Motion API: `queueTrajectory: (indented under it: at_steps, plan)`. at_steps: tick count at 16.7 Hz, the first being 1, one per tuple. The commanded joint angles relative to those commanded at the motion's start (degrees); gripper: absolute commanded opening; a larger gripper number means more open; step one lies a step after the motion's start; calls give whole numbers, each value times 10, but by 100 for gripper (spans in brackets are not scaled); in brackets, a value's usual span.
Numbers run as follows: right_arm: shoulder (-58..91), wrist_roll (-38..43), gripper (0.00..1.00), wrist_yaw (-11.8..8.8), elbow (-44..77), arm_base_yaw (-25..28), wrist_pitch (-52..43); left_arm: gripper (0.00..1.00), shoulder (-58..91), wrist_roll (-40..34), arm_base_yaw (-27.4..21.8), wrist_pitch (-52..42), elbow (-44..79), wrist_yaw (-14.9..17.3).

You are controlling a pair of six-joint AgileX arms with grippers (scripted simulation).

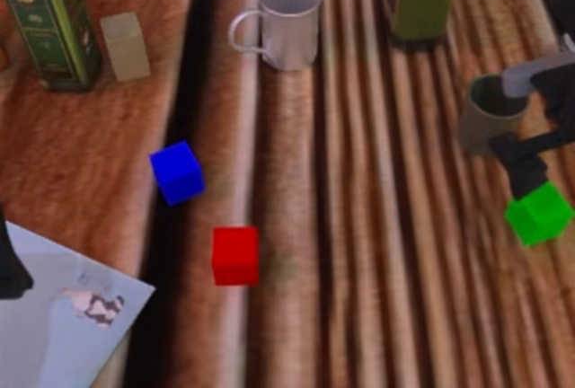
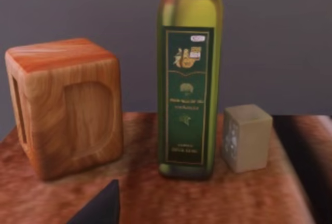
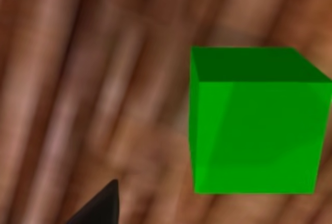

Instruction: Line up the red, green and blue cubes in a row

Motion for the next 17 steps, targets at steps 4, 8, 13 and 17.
queueTrajectory:
  at_steps: [4, 8, 13, 17]
  plan:
    - [26, 0, 100, 0, -38, 2, 64, 100, 0, 0, 0, 0, 0, 0]
    - [61, 2, 100, 0, -86, 3, 151, 100, 0, 0, 0, 0, 0, 0]
    - [68, 2, 100, 0, -94, 4, 163, 100, 0, 0, 0, 0, 0, 0]
    - [68, 2, 70, 0, -94, 4, 163, 100, 0, 0, 0, 0, 0, 0]
